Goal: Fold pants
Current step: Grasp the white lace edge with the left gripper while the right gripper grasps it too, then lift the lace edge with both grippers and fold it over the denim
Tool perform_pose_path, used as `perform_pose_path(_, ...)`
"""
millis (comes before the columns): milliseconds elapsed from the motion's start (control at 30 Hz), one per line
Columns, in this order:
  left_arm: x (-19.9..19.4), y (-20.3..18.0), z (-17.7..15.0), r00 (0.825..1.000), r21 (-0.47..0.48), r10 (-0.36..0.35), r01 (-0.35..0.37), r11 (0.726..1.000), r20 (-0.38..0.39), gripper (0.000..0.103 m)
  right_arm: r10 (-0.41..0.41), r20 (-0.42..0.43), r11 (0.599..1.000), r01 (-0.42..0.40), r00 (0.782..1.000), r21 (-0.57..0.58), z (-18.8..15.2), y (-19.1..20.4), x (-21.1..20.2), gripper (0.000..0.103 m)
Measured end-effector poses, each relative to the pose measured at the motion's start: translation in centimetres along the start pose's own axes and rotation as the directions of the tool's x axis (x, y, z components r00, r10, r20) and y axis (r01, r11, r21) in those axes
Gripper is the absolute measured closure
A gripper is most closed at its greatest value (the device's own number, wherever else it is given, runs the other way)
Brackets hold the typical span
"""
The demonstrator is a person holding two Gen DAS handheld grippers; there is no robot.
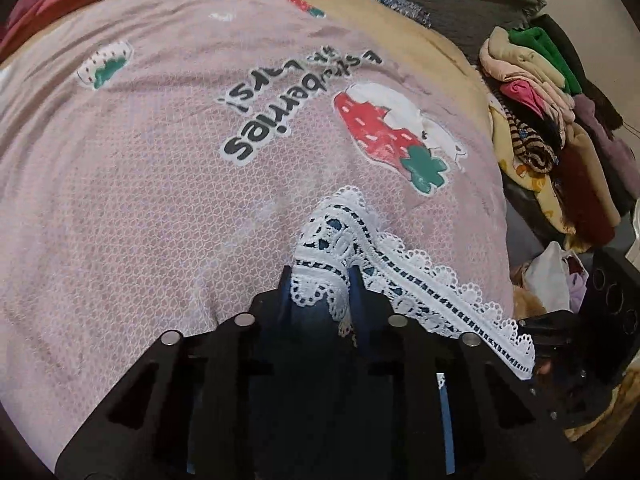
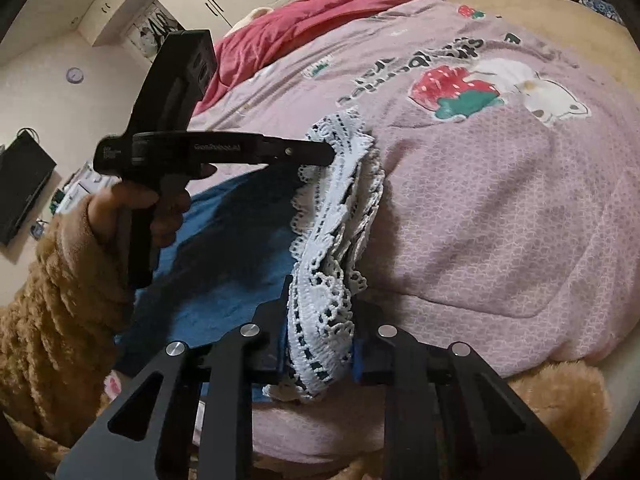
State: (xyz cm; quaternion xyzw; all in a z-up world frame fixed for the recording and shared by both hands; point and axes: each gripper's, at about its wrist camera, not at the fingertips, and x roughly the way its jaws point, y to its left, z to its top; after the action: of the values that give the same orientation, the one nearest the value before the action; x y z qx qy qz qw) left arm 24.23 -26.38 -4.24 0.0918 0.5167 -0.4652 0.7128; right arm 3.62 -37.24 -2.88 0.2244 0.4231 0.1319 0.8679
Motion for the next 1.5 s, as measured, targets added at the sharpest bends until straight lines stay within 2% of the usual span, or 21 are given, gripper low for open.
perform_pose_path(200,-2.7,0.4,-1.3,0.995,-0.054,-0.05,0.055,0.997,0.089,0.088,0.02,0.027,0.998,-0.018,0.999,-0.063,0.7,2.3,-0.5,0.082)
perform_pose_path(333,-5.9,0.8,-2.9,0.984,-0.082,-0.063,0.078,0.994,0.167,0.088,0.061,0.041,0.99,-0.056,0.997,-0.13,1.0,5.3,-1.1,0.082)
perform_pose_path(500,-11.5,2.5,-7.3,0.958,-0.157,-0.042,0.09,0.984,0.285,0.088,0.127,0.022,0.961,-0.117,0.992,-0.25,0.8,10.4,-0.9,0.082)
perform_pose_path(667,-15.6,5.1,-12.5,0.93,-0.258,0.026,0.075,0.963,0.367,0.088,0.193,-0.057,0.919,-0.201,0.979,-0.34,0.0,15.5,1.7,0.082)
perform_pose_path(833,-16.7,7.7,-16.3,0.922,-0.378,0.092,0.062,0.924,0.377,0.087,0.2,-0.153,0.882,-0.246,0.968,-0.403,-1.6,19.6,5.8,0.082)
perform_pose_path(933,-16.6,8.7,-17.7,0.92,-0.42,0.119,0.053,0.906,0.374,0.086,0.163,-0.203,0.875,-0.237,0.965,-0.423,-2.5,21.0,8.6,0.082)
perform_pose_path(1000,-16.9,9.2,-18.8,0.912,-0.457,0.144,0.052,0.888,0.385,0.084,0.134,-0.214,0.869,-0.219,0.968,-0.444,-3.1,21.8,9.7,0.082)
perform_pose_path(1133,-19.2,11.0,-21.8,0.868,-0.55,0.147,0.162,0.82,0.475,0.077,0.066,-0.209,0.828,-0.171,0.976,-0.534,-4.6,23.7,10.8,0.077)
perform_pose_path(1200,-20.0,11.5,-23.0,0.853,-0.574,0.148,0.199,0.794,0.501,0.075,0.062,-0.213,0.808,-0.175,0.975,-0.563,-5.5,24.8,11.1,0.075)
perform_pose_path(1233,-20.3,11.7,-23.5,0.849,-0.585,0.147,0.214,0.783,0.508,0.067,0.062,-0.216,0.801,-0.178,0.974,-0.572,-5.7,25.1,11.3,0.07)
perform_pose_path(1267,-20.4,12.0,-24.1,0.846,-0.595,0.142,0.232,0.769,0.514,0.061,0.06,-0.217,0.789,-0.179,0.974,-0.588,-6.1,25.6,11.5,0.061)
perform_pose_path(1300,-20.4,12.3,-24.4,0.847,-0.601,0.134,0.245,0.761,0.514,0.05,0.057,-0.218,0.777,-0.181,0.974,-0.604,-6.4,26.0,11.8,0.056)
perform_pose_path(1400,-20.2,12.7,-25.1,0.852,-0.619,0.127,0.259,0.741,0.508,0.048,0.039,-0.219,0.72,-0.179,0.975,-0.671,-7.7,27.4,12.4,0.043)
perform_pose_path(1467,-20.4,12.6,-25.5,0.838,-0.616,0.114,0.292,0.732,0.533,0.047,0.021,-0.203,0.671,-0.165,0.979,-0.723,-8.7,28.3,12.2,0.038)
perform_pose_path(1500,-20.5,12.6,-25.6,0.831,-0.611,0.107,0.306,0.73,0.545,0.044,0.027,-0.207,0.667,-0.172,0.978,-0.725,-8.8,28.4,12.1,0.038)
